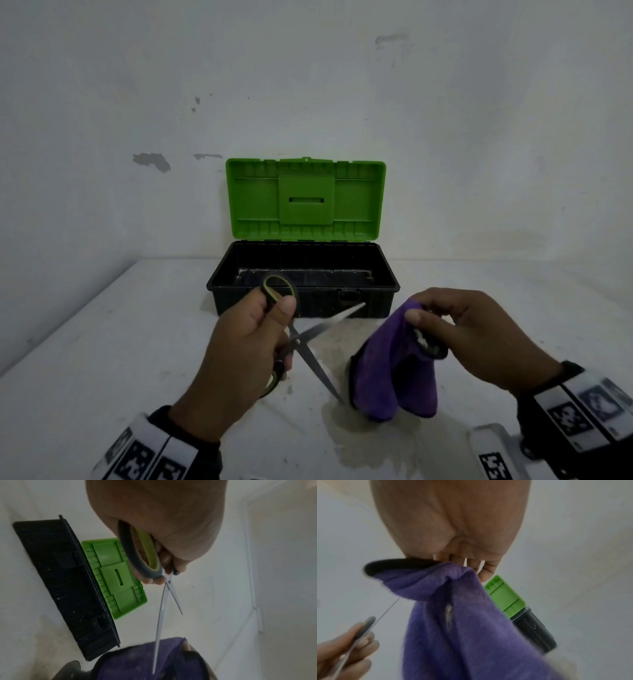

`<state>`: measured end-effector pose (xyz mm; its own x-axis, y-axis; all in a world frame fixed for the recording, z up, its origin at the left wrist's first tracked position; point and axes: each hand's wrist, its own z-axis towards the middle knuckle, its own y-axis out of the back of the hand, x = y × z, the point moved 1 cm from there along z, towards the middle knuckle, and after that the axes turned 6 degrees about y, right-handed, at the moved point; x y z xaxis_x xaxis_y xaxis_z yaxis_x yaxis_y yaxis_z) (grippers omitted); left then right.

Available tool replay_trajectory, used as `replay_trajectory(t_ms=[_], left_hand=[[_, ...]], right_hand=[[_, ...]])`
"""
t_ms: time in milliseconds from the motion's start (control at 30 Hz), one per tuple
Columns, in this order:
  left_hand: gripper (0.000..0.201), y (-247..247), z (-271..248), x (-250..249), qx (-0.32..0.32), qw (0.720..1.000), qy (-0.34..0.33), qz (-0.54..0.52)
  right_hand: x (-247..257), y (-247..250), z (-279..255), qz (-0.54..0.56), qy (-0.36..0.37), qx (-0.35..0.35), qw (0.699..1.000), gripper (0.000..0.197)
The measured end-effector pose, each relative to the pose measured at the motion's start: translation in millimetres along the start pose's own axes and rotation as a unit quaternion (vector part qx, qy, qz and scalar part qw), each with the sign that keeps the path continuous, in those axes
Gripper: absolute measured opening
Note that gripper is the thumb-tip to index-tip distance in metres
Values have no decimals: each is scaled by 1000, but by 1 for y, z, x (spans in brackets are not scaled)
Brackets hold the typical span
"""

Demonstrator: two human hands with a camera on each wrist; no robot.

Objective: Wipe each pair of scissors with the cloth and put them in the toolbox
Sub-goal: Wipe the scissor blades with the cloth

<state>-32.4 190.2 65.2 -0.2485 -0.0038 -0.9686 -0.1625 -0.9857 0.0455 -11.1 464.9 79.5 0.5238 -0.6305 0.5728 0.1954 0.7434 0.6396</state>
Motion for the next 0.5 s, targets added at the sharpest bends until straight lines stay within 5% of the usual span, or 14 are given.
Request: replay_trajectory(t_ms=[200, 500], left_hand=[[30, -19, 1, 12, -89, 991, 51, -90], [32, -37, 5, 22, -158, 986, 46, -29]], right_hand=[[15, -34, -7, 166, -92, -123, 974, 16], [41, -84, -8, 137, -70, -151, 977, 9]])
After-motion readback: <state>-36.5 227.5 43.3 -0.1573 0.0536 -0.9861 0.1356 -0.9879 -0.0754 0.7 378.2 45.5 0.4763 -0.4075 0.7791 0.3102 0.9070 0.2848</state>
